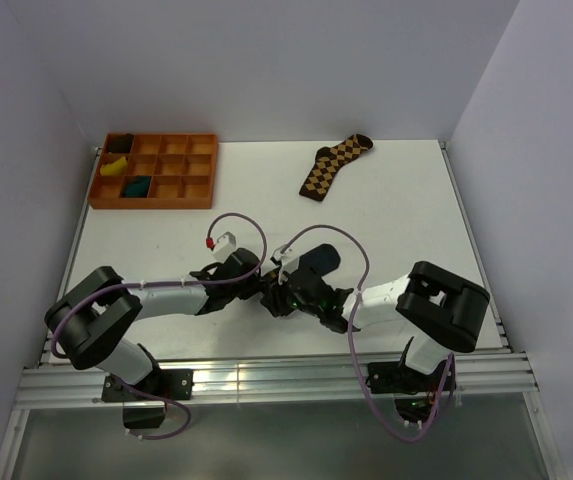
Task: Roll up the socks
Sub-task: Roll the sock at the center of the board.
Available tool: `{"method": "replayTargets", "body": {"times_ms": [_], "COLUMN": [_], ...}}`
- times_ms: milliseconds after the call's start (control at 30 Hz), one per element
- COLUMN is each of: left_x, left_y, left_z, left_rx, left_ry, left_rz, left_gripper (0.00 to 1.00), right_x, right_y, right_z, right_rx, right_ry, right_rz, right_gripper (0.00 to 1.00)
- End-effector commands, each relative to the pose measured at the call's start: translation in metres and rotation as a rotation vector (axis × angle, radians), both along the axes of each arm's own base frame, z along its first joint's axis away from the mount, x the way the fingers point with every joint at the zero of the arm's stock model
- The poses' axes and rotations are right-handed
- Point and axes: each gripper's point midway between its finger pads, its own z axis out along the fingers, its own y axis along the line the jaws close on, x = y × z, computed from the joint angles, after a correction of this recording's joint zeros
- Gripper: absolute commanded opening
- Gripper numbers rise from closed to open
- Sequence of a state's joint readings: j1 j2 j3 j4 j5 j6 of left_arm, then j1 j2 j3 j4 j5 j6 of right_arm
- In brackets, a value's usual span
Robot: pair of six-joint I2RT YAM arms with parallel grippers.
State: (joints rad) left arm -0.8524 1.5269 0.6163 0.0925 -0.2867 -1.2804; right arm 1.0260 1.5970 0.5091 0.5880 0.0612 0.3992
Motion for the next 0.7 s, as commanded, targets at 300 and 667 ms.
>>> {"method": "replayTargets", "body": {"times_ms": [300, 667], "left_x": [-0.024, 0.0], "left_y": [0.019, 0.022], "left_z": [-0.026, 0.048], "left_rx": [0.078, -0.073], "left_ry": [0.116, -0.104], "left_rz": [0.01, 0.102], "left_gripper": [0.06, 0.3], "right_x": [0.011, 0.007], "right_y": [-0.005, -0.029], "right_z": [-0.006, -0.01], "right_rx": [-0.06, 0.193], "right_ry": [-0.041, 0.355], "right_rz": [-0.101, -0.17], "right_gripper": [0.08, 0.0]}}
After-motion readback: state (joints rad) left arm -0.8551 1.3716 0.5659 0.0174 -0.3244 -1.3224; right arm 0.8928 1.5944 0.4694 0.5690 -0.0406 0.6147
